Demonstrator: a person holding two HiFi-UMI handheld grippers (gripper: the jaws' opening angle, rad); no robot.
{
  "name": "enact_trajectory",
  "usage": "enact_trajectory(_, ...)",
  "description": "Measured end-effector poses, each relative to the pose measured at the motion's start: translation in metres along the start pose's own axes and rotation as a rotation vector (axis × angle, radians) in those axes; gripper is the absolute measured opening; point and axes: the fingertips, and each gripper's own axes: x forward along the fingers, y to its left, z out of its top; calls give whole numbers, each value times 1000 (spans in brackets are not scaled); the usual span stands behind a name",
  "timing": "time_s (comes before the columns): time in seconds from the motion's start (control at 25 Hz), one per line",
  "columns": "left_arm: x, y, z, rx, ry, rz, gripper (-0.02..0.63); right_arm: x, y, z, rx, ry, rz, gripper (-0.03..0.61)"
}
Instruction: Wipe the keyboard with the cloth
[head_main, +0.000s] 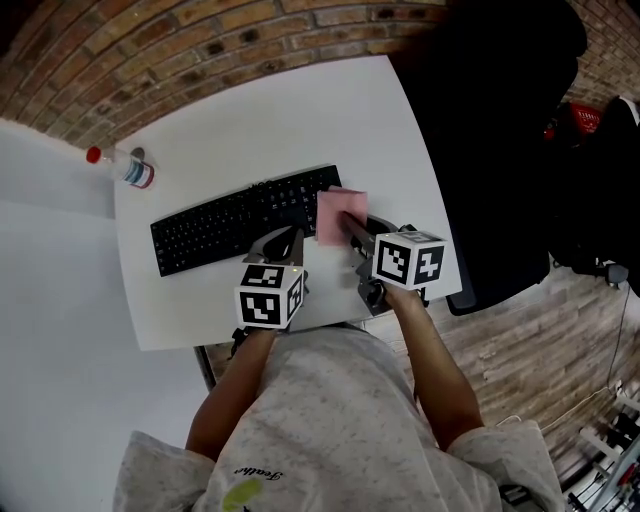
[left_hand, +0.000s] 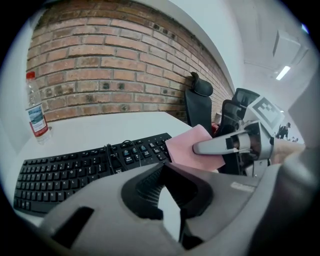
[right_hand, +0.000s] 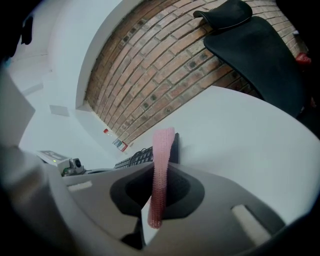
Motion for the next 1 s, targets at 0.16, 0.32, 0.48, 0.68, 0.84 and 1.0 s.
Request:
enact_trajectory(0.16,-7,8,2,4,-5,-6,-8,-4,16,6,-17,-25,11,18)
enact_trajectory(0.32,-20,23,7,-2,-25,-8,-8,-7,42,14,-51,-67,19,18)
enact_trajectory(0.48,-35,36,12,-12,-61,-4,-9,-6,64,21,-112,-88,15,18)
enact_trajectory(0.68,-63,63,9,-29,-93,20,-8,7,95,12,-158,-94,16,18)
enact_trajectory(0.84,-86,85,3,-38,-117,38,-8,23,126,4,-205,-96,27,18)
enact_trajectory(1.0,-110,108,-4,-47,-134,59,-8,39,157,-4,-267,-92,33,18)
